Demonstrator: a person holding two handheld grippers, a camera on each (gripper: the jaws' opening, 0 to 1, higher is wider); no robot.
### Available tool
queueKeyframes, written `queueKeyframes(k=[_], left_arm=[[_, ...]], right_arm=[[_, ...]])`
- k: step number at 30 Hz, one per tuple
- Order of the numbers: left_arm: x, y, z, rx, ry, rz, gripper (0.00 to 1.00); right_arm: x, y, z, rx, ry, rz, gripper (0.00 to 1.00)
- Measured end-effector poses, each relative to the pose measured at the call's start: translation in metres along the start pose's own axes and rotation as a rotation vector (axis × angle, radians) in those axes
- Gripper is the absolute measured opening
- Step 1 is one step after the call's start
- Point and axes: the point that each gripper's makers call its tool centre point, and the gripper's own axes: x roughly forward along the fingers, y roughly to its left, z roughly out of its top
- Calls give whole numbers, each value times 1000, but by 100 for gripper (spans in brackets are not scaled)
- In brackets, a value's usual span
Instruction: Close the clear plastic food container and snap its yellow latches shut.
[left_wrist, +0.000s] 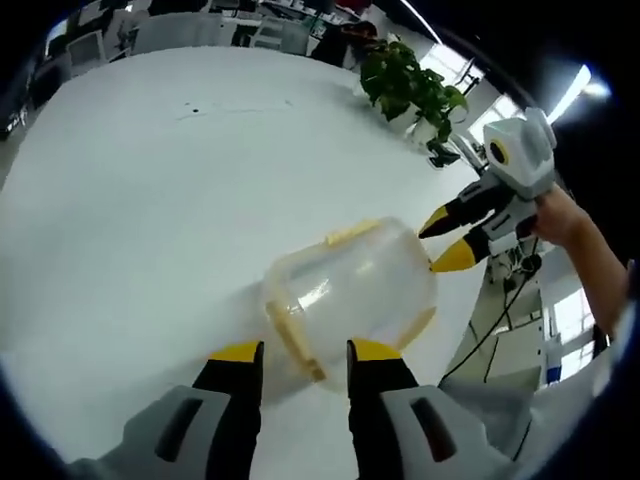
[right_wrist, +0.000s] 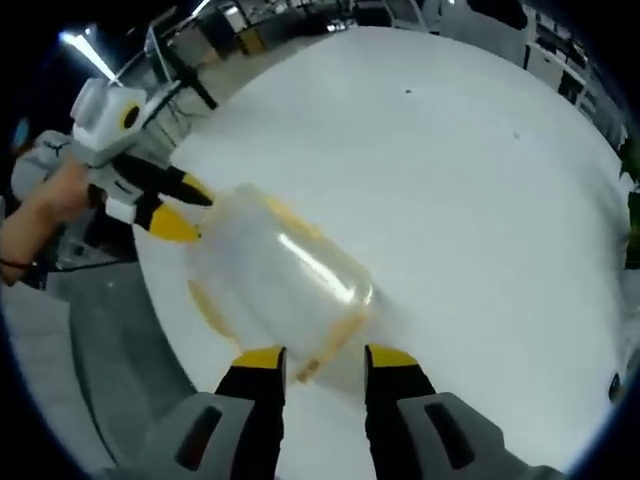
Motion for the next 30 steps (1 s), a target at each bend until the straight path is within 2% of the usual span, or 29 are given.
queueKeyframes(k=[5,16,26,30], left_arm=[[-4,3,5,80,-5,20,32],[-7,-5,12,226,-1,5,32],[-10,-5,15,356,23,21,32],[-11,-7,15,431,39,18,32]], right_arm=[[-2,1,3,-37,-3,-5,29],[-4,8,8,-180,0,-14,28],[-6,18,17,-307,2,-18,25],[-5,24,18,-370,9,-15,25]])
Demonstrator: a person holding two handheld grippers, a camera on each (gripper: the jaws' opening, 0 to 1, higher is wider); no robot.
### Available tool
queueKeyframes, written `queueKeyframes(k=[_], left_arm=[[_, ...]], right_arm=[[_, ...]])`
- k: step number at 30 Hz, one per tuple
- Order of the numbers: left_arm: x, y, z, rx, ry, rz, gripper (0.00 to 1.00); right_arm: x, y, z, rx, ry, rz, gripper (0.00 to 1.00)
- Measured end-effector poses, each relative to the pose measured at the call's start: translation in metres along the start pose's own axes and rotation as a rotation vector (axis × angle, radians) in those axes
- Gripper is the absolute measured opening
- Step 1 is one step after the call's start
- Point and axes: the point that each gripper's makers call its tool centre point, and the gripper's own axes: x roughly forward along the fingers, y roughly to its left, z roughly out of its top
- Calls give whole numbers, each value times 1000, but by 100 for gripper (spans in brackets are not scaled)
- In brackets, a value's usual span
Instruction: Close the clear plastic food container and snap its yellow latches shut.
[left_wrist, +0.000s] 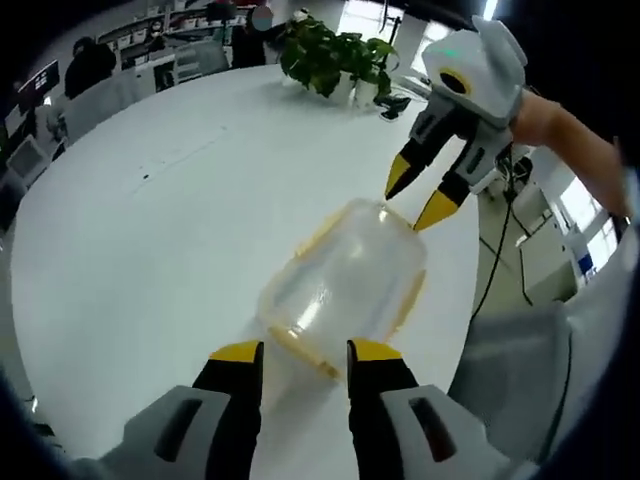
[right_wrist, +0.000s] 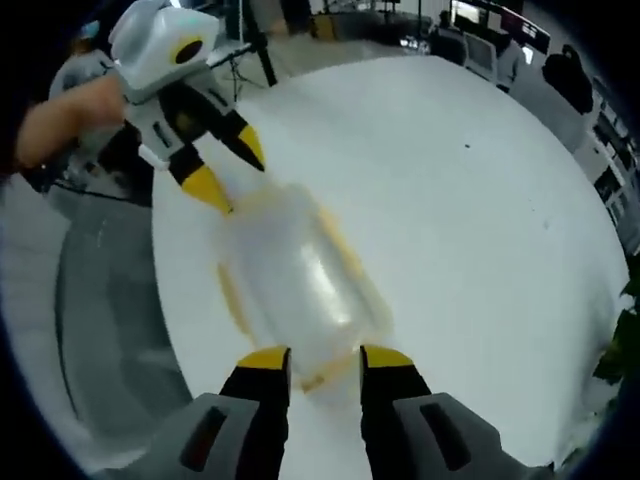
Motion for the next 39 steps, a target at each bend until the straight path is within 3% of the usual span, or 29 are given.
queueKeyframes(k=[6,19,29,39], left_arm=[[-2,2,1,164,34,14,32],[1,-6,7,305,50,-26,31],[5,-14,8,351,58,-63,31],[11,-22,22,443,52,-75,30]], right_arm=[[1,4,6,-81,8,6,24],[3,9,8,-155,25,22,22],[8,13,8,-198,43,53,22],[12,17,12,-240,41,77,22]])
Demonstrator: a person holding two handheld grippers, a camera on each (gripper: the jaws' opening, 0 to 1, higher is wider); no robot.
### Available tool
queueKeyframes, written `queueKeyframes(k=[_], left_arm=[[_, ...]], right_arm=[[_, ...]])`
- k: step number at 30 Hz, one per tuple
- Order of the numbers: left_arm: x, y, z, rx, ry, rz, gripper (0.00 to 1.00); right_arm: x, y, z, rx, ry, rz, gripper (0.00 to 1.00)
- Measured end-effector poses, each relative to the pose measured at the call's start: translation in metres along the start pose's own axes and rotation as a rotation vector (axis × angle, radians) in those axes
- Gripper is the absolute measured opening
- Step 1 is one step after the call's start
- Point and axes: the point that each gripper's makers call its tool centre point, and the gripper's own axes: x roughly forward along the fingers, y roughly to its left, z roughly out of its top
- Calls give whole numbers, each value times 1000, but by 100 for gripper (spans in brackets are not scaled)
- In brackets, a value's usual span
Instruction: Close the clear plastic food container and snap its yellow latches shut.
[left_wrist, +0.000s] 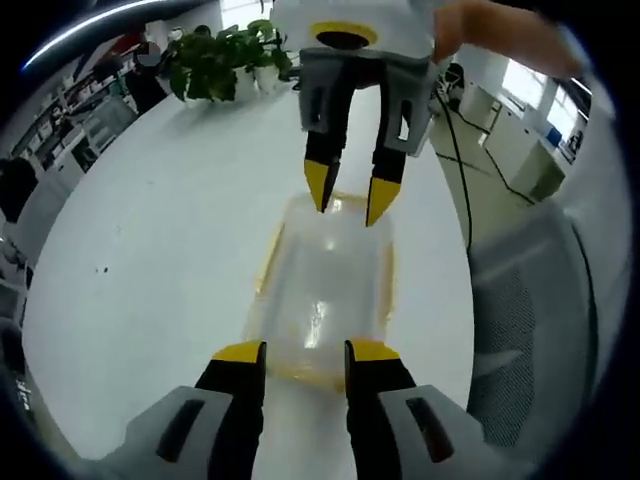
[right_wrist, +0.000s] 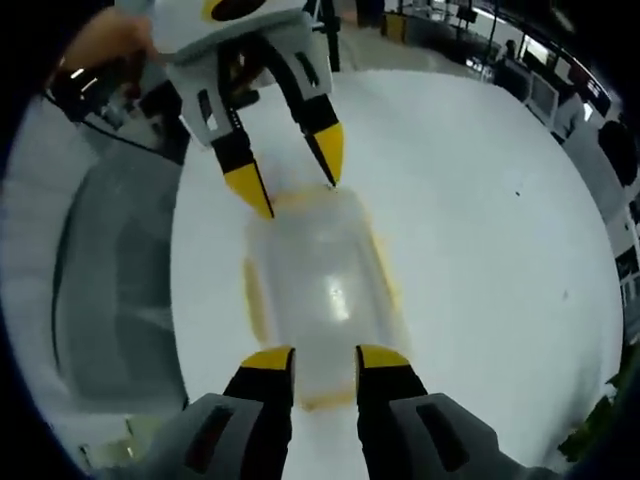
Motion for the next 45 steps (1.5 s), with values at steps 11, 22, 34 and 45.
queueKeyframes(k=[11,22,34,45], left_arm=[[10,-5,24,13,-40,-16,30],[17,-10,35,29,-59,-29,30],[24,-15,35,-7,-57,-21,31],[31,-26,34,-44,-71,-19,32]], right_arm=[[6,-1,13,7,-24,14,21],[9,-2,24,-9,-44,23,20],[11,-12,27,12,-67,20,19],[14,-20,31,10,-75,15,19]])
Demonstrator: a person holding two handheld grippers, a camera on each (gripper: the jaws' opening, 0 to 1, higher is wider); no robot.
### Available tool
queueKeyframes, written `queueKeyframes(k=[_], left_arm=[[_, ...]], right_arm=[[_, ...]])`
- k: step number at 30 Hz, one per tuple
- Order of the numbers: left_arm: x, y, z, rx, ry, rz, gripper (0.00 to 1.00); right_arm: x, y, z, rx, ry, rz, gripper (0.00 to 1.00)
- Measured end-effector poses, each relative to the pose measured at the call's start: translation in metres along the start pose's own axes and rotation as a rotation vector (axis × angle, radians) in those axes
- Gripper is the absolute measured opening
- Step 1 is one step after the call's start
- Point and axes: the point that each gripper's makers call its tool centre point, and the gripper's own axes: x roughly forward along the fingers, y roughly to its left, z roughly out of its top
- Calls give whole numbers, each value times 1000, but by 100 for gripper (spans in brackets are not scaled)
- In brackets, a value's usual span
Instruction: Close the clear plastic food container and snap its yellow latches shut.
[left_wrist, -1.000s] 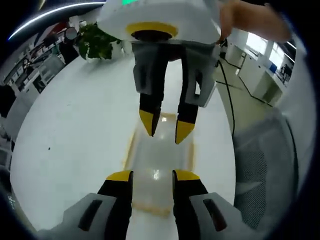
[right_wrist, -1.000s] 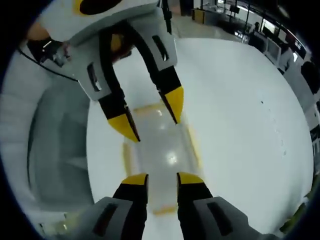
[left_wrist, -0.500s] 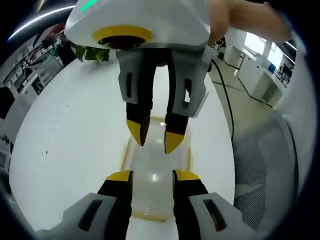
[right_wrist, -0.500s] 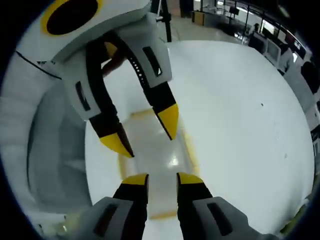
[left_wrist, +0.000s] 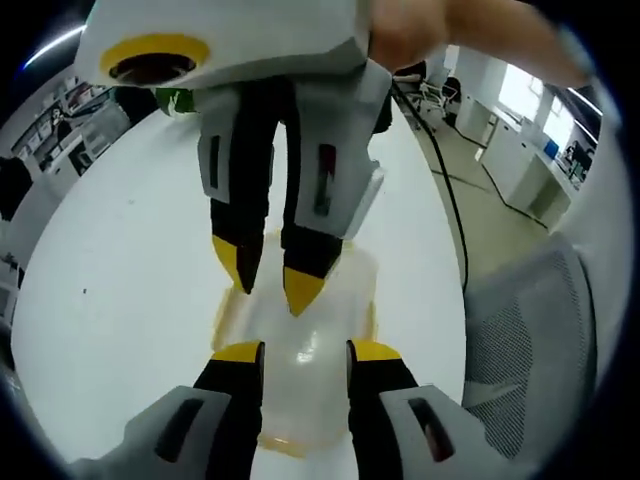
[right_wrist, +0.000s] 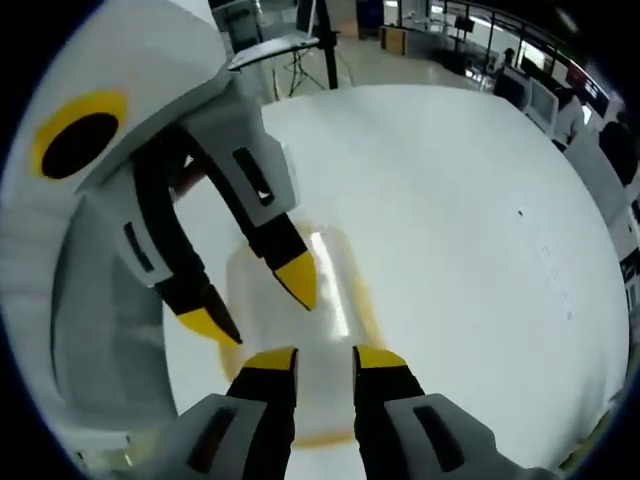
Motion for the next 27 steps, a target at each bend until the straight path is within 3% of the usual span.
queueKeyframes(k=[14,27], left_arm=[[4,-12,0,-24,-6,4,34],[6,-21,-8,23,13,21,40]], right_arm=[[3,-8,10,-14,-16,-16,21],[9,-17,13,-27,-7,-1,26]])
